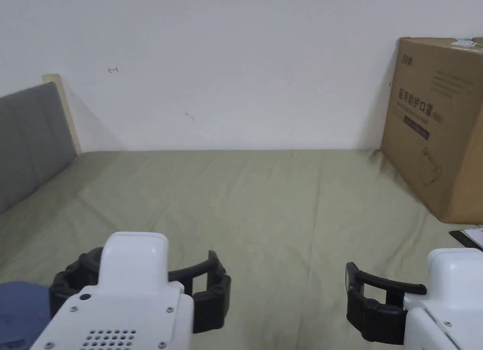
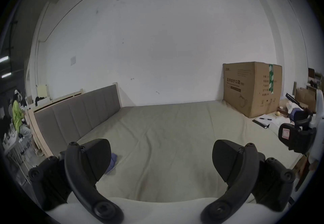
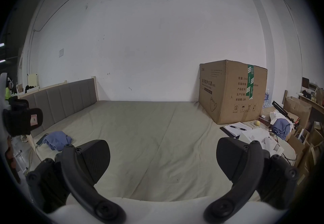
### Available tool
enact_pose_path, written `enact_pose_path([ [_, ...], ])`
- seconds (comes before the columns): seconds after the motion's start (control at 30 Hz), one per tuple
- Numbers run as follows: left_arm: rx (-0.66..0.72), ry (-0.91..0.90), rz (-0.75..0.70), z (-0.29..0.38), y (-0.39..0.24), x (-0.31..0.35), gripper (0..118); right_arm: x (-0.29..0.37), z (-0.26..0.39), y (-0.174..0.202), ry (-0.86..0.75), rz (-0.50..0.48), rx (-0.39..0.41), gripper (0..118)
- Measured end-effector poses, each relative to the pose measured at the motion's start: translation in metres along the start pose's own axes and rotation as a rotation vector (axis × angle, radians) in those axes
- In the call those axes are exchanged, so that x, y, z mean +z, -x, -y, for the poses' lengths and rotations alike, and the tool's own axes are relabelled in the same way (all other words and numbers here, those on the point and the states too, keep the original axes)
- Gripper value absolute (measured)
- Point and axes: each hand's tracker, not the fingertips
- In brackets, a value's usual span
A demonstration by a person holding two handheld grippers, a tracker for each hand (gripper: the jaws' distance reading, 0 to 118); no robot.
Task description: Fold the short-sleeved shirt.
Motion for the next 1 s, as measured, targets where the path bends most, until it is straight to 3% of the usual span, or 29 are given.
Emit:
enact_pose_path([
  [0.23, 0.02, 0.028, 0.047, 0.0, -0.009, 0.0, 115, -0.001, 0.001, -0.002, 0.006, 0.004, -0.021, 118],
  [0.5, 0.069, 0.088, -0.034, 0.0, 0.0, -0.009, 115, -0.004, 0.003, -0.005, 0.014, 0.012, -0.032, 118],
  [0.63, 0.088, 0.086, 0.036, 0.002, 0.004, -0.007, 115, -0.005, 0.004, -0.003, 0.02, 0.007, -0.03, 118],
  [1.0, 0.142, 0.055, 0.057, 0.004, 0.014, -0.008, 115, -0.008, 0.006, -0.001, 0.033, 0.0, -0.031, 118],
])
